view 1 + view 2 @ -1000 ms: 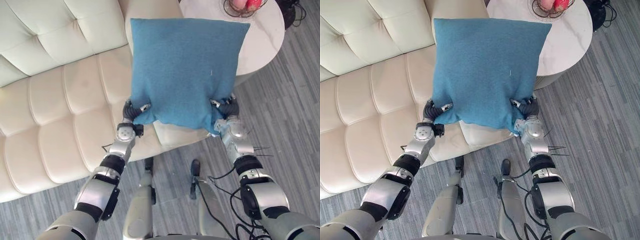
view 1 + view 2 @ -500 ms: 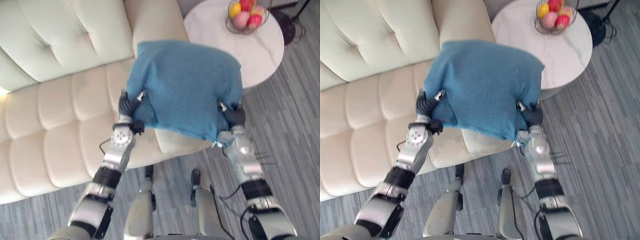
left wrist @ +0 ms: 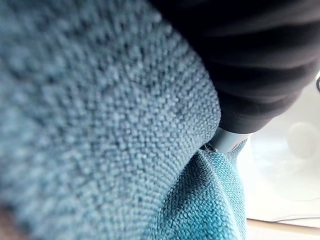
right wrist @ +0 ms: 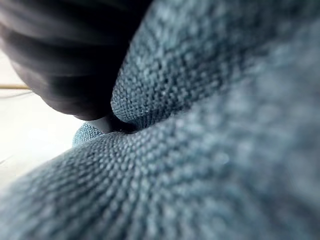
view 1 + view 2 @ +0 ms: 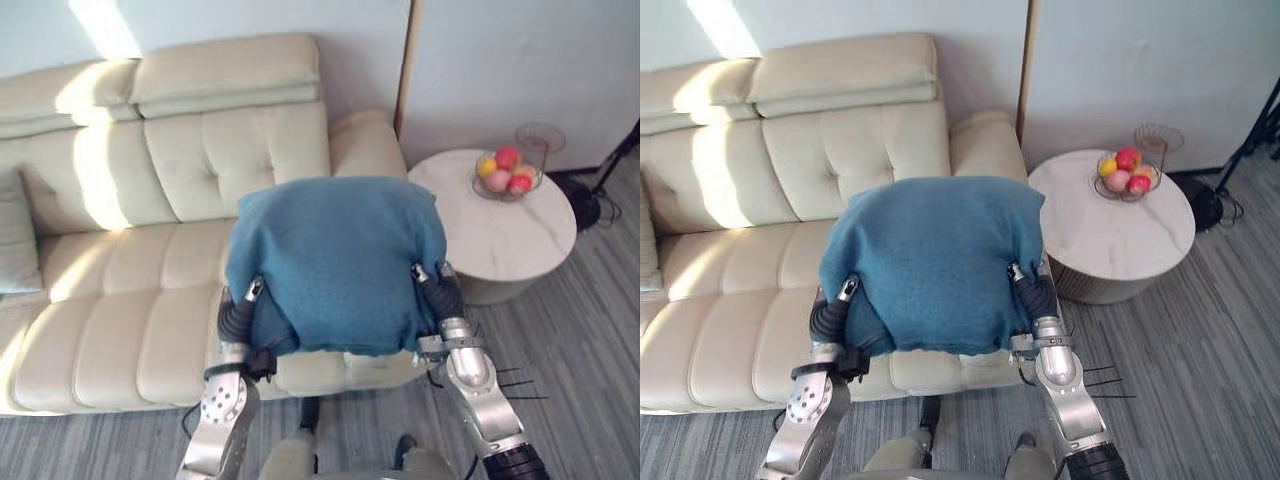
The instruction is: Pick up cushions and gather them together orderly.
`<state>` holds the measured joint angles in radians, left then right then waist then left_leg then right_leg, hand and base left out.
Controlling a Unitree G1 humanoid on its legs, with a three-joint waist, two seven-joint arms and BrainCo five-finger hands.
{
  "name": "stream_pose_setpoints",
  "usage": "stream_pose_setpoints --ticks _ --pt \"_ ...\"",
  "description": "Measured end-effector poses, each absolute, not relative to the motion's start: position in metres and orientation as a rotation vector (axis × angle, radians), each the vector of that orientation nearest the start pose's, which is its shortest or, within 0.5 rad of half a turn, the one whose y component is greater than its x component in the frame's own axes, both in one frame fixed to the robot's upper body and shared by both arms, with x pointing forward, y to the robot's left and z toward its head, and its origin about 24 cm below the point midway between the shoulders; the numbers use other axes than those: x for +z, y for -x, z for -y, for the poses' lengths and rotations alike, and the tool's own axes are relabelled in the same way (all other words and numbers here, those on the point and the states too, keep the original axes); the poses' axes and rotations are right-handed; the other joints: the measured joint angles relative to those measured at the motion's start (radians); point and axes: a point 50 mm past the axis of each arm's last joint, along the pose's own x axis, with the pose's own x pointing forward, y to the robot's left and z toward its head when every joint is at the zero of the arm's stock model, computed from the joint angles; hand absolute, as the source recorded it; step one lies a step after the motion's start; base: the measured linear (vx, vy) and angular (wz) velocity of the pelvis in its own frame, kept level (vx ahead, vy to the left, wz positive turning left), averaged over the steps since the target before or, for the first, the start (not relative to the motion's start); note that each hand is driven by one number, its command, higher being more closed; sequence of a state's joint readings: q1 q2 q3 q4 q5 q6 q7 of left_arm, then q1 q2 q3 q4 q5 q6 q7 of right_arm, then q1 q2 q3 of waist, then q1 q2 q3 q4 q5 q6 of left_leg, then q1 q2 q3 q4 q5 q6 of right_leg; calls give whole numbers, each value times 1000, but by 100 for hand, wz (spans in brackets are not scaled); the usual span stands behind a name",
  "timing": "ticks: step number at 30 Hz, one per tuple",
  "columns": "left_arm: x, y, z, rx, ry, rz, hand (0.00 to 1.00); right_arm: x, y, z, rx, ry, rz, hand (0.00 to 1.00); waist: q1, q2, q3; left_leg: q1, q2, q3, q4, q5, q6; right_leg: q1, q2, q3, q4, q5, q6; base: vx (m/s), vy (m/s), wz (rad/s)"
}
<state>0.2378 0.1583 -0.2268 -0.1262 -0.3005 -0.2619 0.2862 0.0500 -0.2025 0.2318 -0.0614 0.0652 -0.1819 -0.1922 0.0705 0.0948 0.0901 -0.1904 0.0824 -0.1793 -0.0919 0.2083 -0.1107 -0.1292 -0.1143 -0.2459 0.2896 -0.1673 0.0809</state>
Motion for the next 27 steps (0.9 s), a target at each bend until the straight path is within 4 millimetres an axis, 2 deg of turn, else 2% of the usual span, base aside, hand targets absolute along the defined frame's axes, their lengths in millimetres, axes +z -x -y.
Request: stream_pose_setpoints --ticks 1,2,3,4,5,6,7,8,9,10,11,12,13,14,15,16,17,18,19,20,21,22,23,24,25,27 --pt "38 -203 -152 142 214 87 100 57 -239 139 47 87 176 100 -1 -1 -1 -33 -10 -29 27 9 6 -13 -10 -35 30 -7 -3 -60 -20 89" --pt "39 -204 -151 140 216 91 100 59 -240 139 45 100 186 100 -2 3 -2 -60 -14 -29 33 -11 18 -26 -21 -72 62 -18 -7 -69 -17 92" --pt "39 -204 -151 140 219 92 100 60 -241 139 44 112 192 100 -3 5 -4 -69 -7 17 30 -37 48 -25 -31 -97 71 -19 -7 -75 3 114" --pt "42 -209 -147 137 234 104 100 64 -244 142 29 134 212 100 -9 -5 -1 -101 9 185 69 -125 133 -18 -74 -123 65 -13 -12 -68 60 119" --pt "44 -214 -145 130 238 116 100 69 -251 144 21 147 231 100 -7 -36 17 -127 31 324 142 -158 142 -19 -128 -139 70 -12 -10 -64 93 106" --pt "44 -215 -145 129 239 116 100 71 -255 143 22 153 238 100 -2 -35 15 -140 40 364 181 -158 141 -17 -151 -140 73 -10 -7 -70 146 64" --pt "43 -215 -143 132 250 115 100 76 -260 142 26 166 259 100 -3 -48 17 -147 68 401 255 -156 137 -9 -185 -145 67 -3 6 -54 132 36" --pt "44 -215 -143 133 251 117 100 80 -262 142 28 180 275 100 -4 -36 10 -145 99 403 285 -155 135 0 -198 -153 54 6 23 -49 219 44" --pt "45 -215 -143 133 254 128 100 83 -264 142 25 190 292 100 -15 -15 -4 -141 138 403 276 -154 112 2 -211 -163 45 20 47 -24 223 32" --pt "46 -215 -143 131 257 137 100 85 -265 143 24 193 299 100 -22 -5 -9 -135 154 403 257 -153 86 1 -217 -166 40 28 60 -11 348 29" --pt "48 -217 -139 121 269 149 100 88 -267 145 20 205 310 100 -31 13 -20 -103 178 399 196 -126 43 6 -230 -165 22 50 99 60 474 36" --pt "48 -225 -133 85 256 150 100 87 -268 151 -23 196 299 100 -40 -9 -16 -93 142 413 220 -70 -16 48 -270 -160 -21 87 141 115 575 41" --pt "48 -229 -135 65 219 147 100 86 -269 150 -43 174 293 100 -53 -60 -8 -148 107 409 364 -156 16 89 -302 -133 -96 152 140 134 588 34" --pt "46 -229 -136 63 208 141 100 86 -268 150 -43 174 292 100 -52 -65 -8 -181 106 408 445 -205 29 94 -304 -117 -108 179 140 88 543 -13" --pt "40 -229 -138 67 192 114 100 85 -268 149 -41 176 289 100 -40 -64 -7 -208 116 423 556 -292 52 82 -312 -68 -102 220 121 24 571 -61" --pt "34 -229 -139 72 183 86 100 82 -268 147 -36 184 281 100 -19 -67 -6 -193 122 466 592 -355 60 44 -333 -22 -63 257 60 6 498 -78" --pt "32 -229 -140 74 178 76 100 81 -268 145 -34 187 279 100 -13 -68 -5 -181 117 487 587 -367 75 8 -341 -5 -9 249 8 4 470 -69" --pt "30 -227 -141 76 174 66 100 79 -269 143 -34 184 267 100 -16 -69 -1 -158 104 503 564 -373 85 -42 -326 31 86 191 -6 34 399 -41" --pt "29 -226 -143 76 164 62 100 73 -269 142 -34 180 244 100 -32 -67 16 -113 81 511 518 -375 93 -83 -237 89 186 83 56 37 340 -30" --pt "29 -226 -143 74 159 61 100 71 -269 142 -33 181 235 100 -34 -68 20 -95 72 516 500 -374 100 -94 -198 87 202 50 67 47 249 -29" --pt "28 -226 -145 71 148 58 100 68 -269 143 -30 180 220 100 -34 -69 20 -68 62 539 465 -362 116 -111 -122 66 190 12 51 56 180 -24" --pt "28 -225 -146 69 143 57 100 67 -269 143 -27 177 216 100 -36 -71 20 -57 51 544 450 -360 117 -117 -88 52 171 4 40 88 190 -8" --pt "27 -224 -145 66 145 53 100 67 -270 144 -18 177 213 100 -60 -65 20 -44 25 544 427 -348 118 -117 -24 52 116 -2 -42 98 134 19" --pt "27 -224 -144 59 150 51 100 66 -269 146 -18 182 211 100 -75 -57 20 -43 15 534 424 -345 114 -111 -20 73 108 3 -48 125 136 19" --pt "27 -224 -143 51 149 52 100 66 -269 148 -18 179 206 100 -82 -56 20 -41 6 532 420 -327 128 -109 -19 95 94 5 -42 138 97 3" --pt "27 -224 -143 47 149 50 100 65 -269 149 -16 181 203 100 -80 -56 20 -43 1 514 420 -321 133 -91 -9 93 67 14 -35 136 28 0"
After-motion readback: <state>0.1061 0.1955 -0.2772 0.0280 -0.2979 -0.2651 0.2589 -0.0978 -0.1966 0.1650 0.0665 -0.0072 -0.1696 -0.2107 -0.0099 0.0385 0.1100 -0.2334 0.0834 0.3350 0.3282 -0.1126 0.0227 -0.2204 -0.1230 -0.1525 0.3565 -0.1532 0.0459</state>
